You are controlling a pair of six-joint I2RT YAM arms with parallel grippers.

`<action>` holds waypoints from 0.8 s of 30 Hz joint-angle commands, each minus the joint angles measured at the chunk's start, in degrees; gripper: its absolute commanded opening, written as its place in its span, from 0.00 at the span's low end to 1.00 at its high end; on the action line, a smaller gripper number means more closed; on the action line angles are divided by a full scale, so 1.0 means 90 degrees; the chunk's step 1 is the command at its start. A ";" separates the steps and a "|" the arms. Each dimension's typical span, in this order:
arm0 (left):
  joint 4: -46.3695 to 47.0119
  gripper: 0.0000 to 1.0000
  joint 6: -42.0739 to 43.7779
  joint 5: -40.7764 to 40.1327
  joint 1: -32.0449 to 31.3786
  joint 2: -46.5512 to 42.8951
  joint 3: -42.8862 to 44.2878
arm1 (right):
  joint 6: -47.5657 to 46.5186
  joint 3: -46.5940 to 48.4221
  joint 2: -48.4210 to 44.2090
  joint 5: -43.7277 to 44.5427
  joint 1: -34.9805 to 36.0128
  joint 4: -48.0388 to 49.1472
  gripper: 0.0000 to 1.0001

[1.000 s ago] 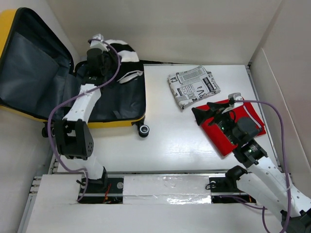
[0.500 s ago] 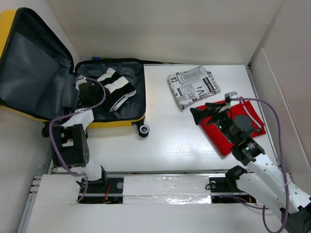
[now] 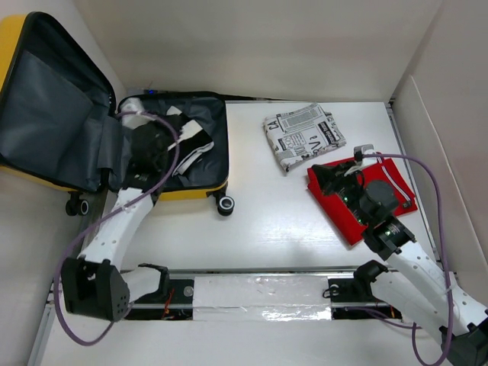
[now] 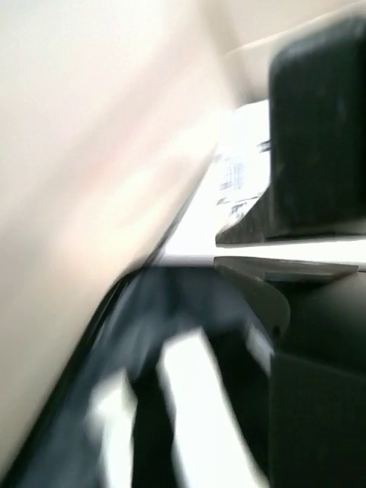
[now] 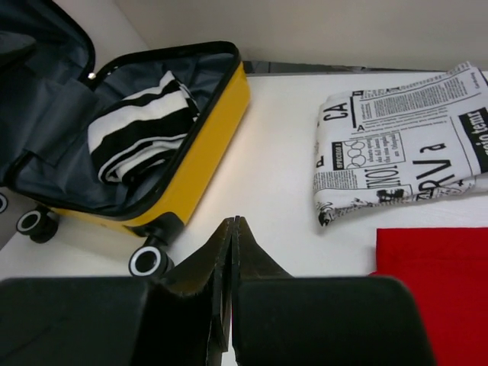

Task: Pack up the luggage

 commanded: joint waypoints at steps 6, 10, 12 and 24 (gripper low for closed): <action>-0.0805 0.00 0.0995 -0.0078 -0.2979 0.3017 0.2582 | 0.0123 0.0090 -0.0258 0.1023 0.0051 -0.0219 0.04; -0.0834 0.41 0.0586 0.0292 -0.3038 0.4349 0.3501 | 0.0163 0.0002 -0.0493 0.1219 -0.0008 -0.0239 0.10; -0.1000 0.61 0.0312 0.0448 -0.3106 0.5089 0.4136 | 0.0182 -0.0047 -0.0571 0.1287 -0.0008 -0.0229 0.19; -0.2514 0.79 -0.0314 -0.0020 -0.3282 0.7729 0.6804 | 0.0202 -0.0067 -0.0611 0.1239 -0.0008 -0.0161 0.45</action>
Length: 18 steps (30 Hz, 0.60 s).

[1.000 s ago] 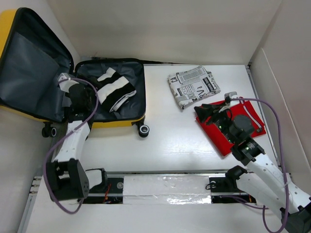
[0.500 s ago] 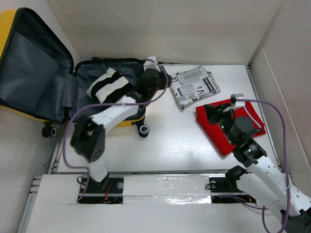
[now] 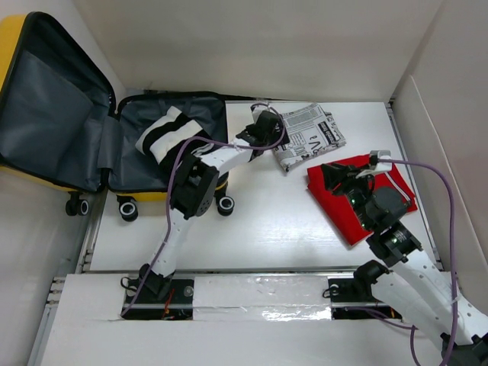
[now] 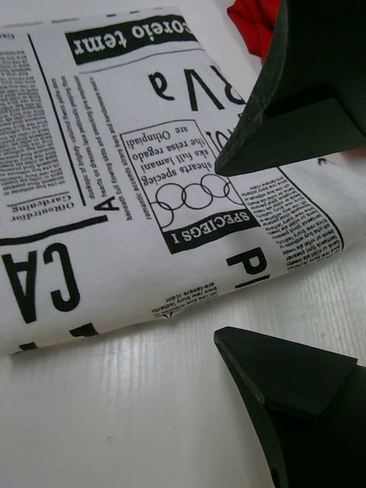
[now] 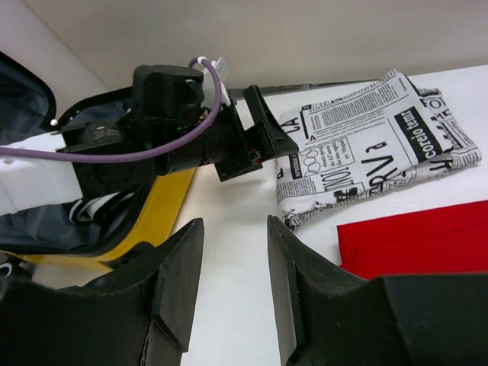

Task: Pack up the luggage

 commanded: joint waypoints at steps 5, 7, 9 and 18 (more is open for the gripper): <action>-0.0383 0.77 -0.0550 -0.0051 -0.0077 0.0519 0.0726 | 0.0005 -0.0001 0.0009 -0.0041 -0.0005 0.0218 0.45; -0.0412 0.75 -0.0678 0.0134 -0.0077 0.0812 0.0902 | 0.0005 0.0008 0.0018 -0.0090 -0.0005 0.0209 0.45; -0.0461 0.73 -0.0901 0.0339 -0.0077 0.1094 0.1156 | 0.0015 0.0009 -0.0011 -0.0119 -0.0005 0.0228 0.45; 0.1177 0.39 -0.1966 0.1306 0.0167 0.1213 0.0533 | 0.0034 -0.0070 -0.0157 -0.0168 -0.0005 0.0297 0.44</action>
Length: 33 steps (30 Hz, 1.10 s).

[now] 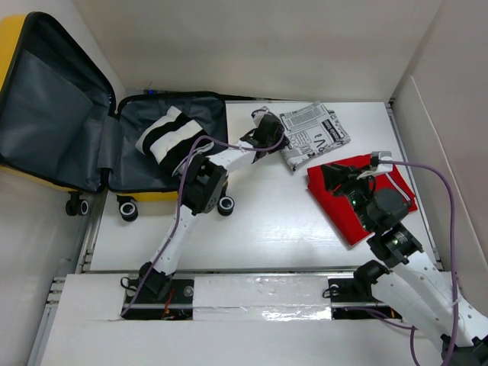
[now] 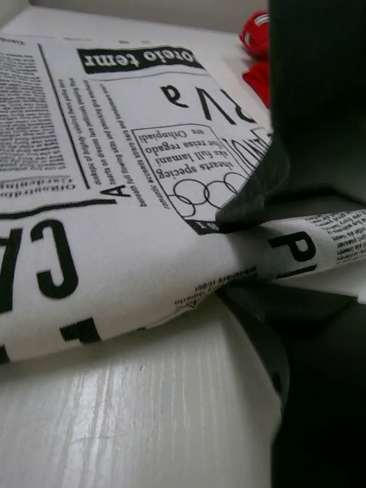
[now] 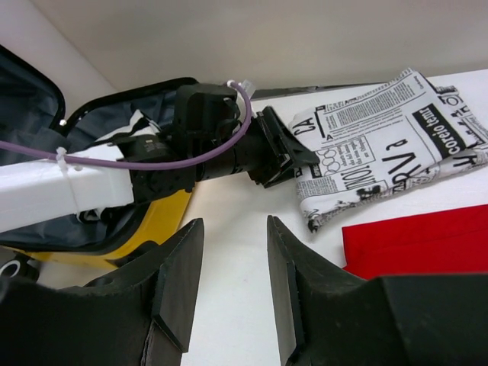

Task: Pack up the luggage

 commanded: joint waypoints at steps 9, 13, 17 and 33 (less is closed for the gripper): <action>0.1719 0.00 0.0273 0.0686 0.0428 -0.0313 -0.0482 | 0.0020 -0.0048 -0.0124 -0.0067 -0.0005 0.0304 0.44; 0.1368 0.00 0.1094 0.0890 0.0555 -0.0773 -0.0141 | 0.0020 -0.0067 -0.0114 -0.0076 -0.0005 0.0314 0.44; 0.0121 0.00 0.1964 0.1271 0.0828 -0.1134 0.0795 | 0.0020 -0.0058 -0.0153 -0.0086 -0.0005 0.0314 0.44; -0.1992 0.00 0.3060 0.1896 0.3170 -0.4452 -0.0215 | -0.0009 -0.0048 -0.0211 -0.0076 -0.0005 0.0246 0.44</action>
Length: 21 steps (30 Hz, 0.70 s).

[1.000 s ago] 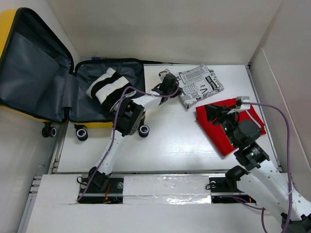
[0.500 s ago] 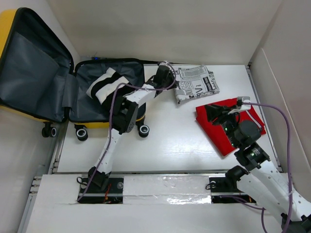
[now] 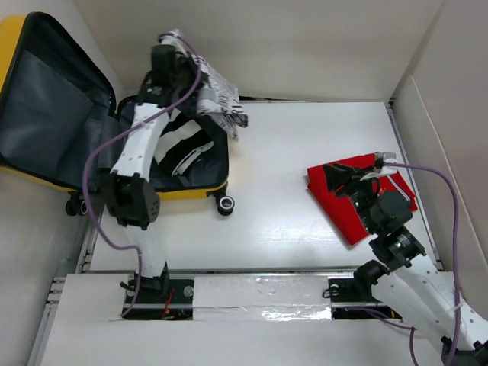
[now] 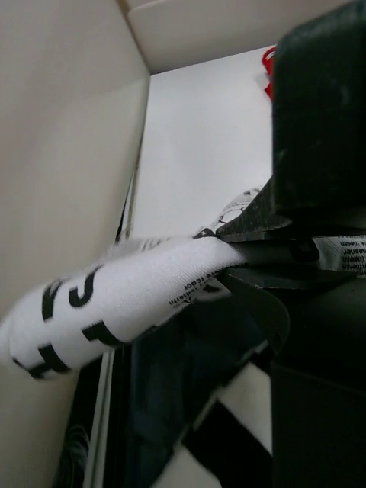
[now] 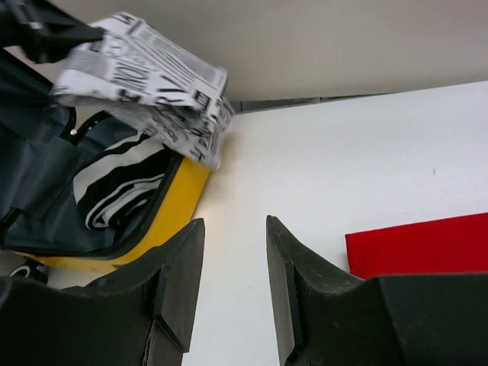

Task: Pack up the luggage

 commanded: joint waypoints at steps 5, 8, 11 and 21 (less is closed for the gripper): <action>0.0501 0.00 0.0309 -0.0030 0.1297 -0.1836 -0.2439 | -0.0046 -0.0050 -0.0205 0.0087 -0.0005 0.0160 0.44; 0.0825 0.00 0.0299 0.0047 0.1893 -0.2295 -0.3351 | -0.0056 -0.0060 -0.0264 0.0106 -0.0064 0.0141 0.45; 0.1089 0.00 0.0299 0.0019 0.2169 -0.2452 -0.4251 | -0.0066 -0.0060 -0.0254 0.0107 -0.0064 0.0150 0.45; 0.0825 0.47 0.0446 -0.1690 0.2384 -0.2403 -0.5335 | -0.0124 -0.0002 -0.0137 0.0058 -0.0064 0.0072 0.45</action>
